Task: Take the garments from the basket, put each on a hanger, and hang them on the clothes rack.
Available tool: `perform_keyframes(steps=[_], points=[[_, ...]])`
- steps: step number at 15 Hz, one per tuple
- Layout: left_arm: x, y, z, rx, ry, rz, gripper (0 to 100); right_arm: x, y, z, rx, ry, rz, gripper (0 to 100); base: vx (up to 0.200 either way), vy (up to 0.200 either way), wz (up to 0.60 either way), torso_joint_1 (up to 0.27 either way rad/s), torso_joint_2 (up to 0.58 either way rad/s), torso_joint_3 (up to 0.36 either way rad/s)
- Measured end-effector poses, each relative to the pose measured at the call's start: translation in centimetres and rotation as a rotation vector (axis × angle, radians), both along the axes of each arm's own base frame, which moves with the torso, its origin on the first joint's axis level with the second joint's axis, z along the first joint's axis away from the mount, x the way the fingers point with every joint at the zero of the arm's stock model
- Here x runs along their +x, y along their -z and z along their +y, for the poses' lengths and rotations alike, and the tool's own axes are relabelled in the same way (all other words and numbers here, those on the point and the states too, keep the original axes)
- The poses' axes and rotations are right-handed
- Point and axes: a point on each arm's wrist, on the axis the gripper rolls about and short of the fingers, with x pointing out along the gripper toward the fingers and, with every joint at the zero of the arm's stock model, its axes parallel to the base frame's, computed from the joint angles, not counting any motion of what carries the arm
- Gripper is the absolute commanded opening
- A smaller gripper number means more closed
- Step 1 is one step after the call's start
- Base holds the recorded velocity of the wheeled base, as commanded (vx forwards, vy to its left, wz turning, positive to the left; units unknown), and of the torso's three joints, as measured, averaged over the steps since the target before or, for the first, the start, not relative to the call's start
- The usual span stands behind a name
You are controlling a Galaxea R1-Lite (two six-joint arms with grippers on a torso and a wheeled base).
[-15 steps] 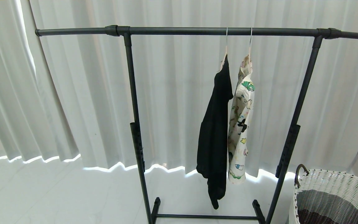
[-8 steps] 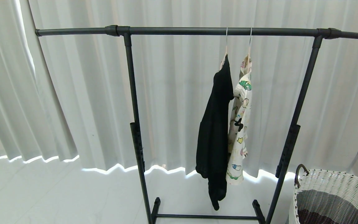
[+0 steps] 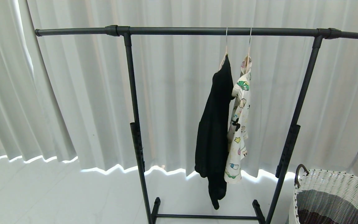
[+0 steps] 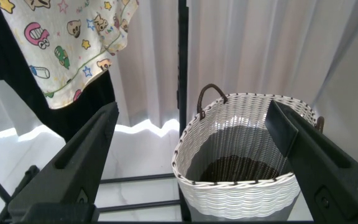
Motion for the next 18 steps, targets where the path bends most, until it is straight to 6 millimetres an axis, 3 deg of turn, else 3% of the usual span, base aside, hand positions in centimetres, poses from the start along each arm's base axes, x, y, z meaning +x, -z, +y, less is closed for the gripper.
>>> perform_keyframes(steps=[18], points=[[-0.01,0.01,0.0,0.0,0.0,-0.001,100,0.0,0.0,0.0,0.0,0.0,0.0,100,0.0,0.0,0.0,0.0,0.0,0.0]])
